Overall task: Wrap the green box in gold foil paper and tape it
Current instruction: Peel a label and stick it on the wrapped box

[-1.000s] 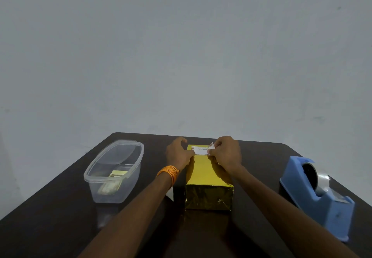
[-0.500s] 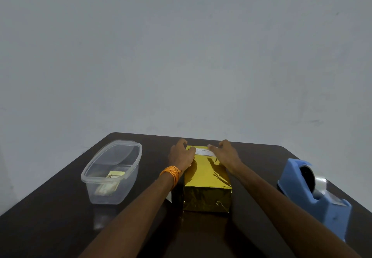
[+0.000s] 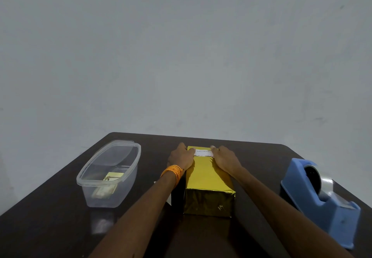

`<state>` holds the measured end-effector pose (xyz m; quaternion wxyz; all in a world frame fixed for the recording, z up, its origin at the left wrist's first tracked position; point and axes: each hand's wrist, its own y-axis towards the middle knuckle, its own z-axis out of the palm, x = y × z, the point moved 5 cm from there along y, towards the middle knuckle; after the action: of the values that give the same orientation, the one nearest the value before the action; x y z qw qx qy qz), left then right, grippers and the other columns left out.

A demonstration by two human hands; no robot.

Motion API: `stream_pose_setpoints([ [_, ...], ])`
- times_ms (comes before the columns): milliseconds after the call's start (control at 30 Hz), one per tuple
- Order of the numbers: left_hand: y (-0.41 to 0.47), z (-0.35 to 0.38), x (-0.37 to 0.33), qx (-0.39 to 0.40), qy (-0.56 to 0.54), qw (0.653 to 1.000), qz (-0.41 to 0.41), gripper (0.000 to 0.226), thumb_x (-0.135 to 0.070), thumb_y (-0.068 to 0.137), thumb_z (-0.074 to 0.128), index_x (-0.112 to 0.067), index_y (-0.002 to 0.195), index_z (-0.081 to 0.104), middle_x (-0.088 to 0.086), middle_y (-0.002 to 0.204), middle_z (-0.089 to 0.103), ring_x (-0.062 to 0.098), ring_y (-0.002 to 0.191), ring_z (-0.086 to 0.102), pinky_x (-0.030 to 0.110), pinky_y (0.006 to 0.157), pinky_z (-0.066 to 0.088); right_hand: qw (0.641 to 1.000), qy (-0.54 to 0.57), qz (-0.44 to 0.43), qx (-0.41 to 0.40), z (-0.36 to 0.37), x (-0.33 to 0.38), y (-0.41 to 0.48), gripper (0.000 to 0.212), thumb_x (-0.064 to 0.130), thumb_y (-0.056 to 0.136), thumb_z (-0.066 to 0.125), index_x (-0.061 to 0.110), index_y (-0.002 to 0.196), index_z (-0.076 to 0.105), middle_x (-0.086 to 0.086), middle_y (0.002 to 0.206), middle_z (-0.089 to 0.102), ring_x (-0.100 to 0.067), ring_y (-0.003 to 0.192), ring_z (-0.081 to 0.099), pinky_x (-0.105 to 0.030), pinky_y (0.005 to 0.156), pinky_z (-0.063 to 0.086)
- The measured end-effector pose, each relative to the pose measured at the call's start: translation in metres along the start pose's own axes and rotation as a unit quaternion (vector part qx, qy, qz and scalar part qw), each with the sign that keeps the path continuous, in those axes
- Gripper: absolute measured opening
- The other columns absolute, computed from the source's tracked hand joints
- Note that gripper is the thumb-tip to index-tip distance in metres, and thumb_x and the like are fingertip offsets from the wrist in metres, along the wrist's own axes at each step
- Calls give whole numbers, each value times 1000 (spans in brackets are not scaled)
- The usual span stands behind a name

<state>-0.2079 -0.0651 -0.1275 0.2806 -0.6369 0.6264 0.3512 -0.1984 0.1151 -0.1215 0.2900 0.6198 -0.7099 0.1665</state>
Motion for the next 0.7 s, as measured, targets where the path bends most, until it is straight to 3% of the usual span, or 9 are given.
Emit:
stream_pose_setpoints([
  [67, 0, 0, 0, -6, 6, 1000, 4, 34, -44, 99, 46, -15, 116, 51, 9, 113, 62, 24, 96, 58, 32, 73, 43, 1000, 5, 5, 10, 1, 1, -1, 79, 70, 94, 39, 4, 137, 47, -13, 131, 57, -29, 115, 58, -41, 93, 49],
  [133, 0, 0, -1, -5, 7, 1000, 7, 37, -45, 99, 47, -13, 117, 52, 10, 114, 62, 27, 100, 59, 34, 76, 44, 1000, -4, 10, 15, 2, 0, -1, 84, 71, 90, 47, 5, 141, 43, -13, 135, 55, -29, 118, 57, -41, 93, 50],
  [233, 0, -1, -1, 2, 27, 1000, 11, 42, -49, 98, 46, -14, 122, 50, 9, 117, 61, 28, 105, 59, 36, 80, 46, 1000, 3, 10, 5, 3, -3, 1, 60, 53, 99, 47, 6, 135, 48, -13, 128, 59, -25, 111, 59, -38, 90, 50],
  [333, 2, 0, -1, 6, 38, 999, 21, 44, -49, 99, 46, -14, 125, 49, 8, 119, 61, 28, 107, 59, 38, 85, 49, 1000, -14, 0, -13, 1, -2, 1, 34, 33, 106, 37, 6, 119, 54, -12, 113, 62, -20, 94, 58, -30, 74, 47],
  [400, 2, 0, -2, 6, 30, 999, 24, 42, -48, 99, 46, -13, 123, 49, 8, 117, 61, 27, 105, 59, 36, 82, 49, 999, -29, -2, -19, 0, -1, 1, 28, 27, 106, 35, 7, 113, 54, -11, 107, 62, -19, 89, 58, -28, 68, 44],
  [467, 1, 1, -1, 7, 17, 1000, 25, 38, -45, 100, 45, -13, 121, 49, 9, 116, 61, 25, 102, 58, 34, 78, 46, 999, -34, -1, -22, -1, -1, 0, 27, 26, 106, 35, 8, 110, 54, -11, 106, 62, -20, 91, 60, -31, 73, 47],
  [533, 2, 2, 0, 11, -6, 1000, 20, 35, -42, 101, 44, -12, 119, 49, 10, 116, 61, 25, 102, 58, 33, 76, 44, 1000, -16, 3, -15, 1, -2, 0, 31, 34, 105, 37, 8, 109, 54, -10, 104, 61, -20, 91, 59, -34, 77, 49],
  [633, 3, 4, 4, 24, -68, 997, 10, 33, -43, 100, 48, -12, 113, 49, 12, 115, 60, 25, 101, 59, 33, 77, 45, 1000, 15, 16, 0, 3, -3, 0, 62, 62, 93, 51, 7, 122, 54, -10, 116, 61, -24, 104, 61, -35, 77, 48],
  [700, 0, 4, 7, 46, -133, 990, -2, 35, -44, 97, 54, -12, 110, 49, 11, 115, 59, 24, 101, 59, 34, 78, 48, 999, 23, 24, 12, 4, -4, 1, 74, 64, 88, 57, 6, 133, 50, -11, 127, 59, -25, 111, 60, -35, 81, 48],
])
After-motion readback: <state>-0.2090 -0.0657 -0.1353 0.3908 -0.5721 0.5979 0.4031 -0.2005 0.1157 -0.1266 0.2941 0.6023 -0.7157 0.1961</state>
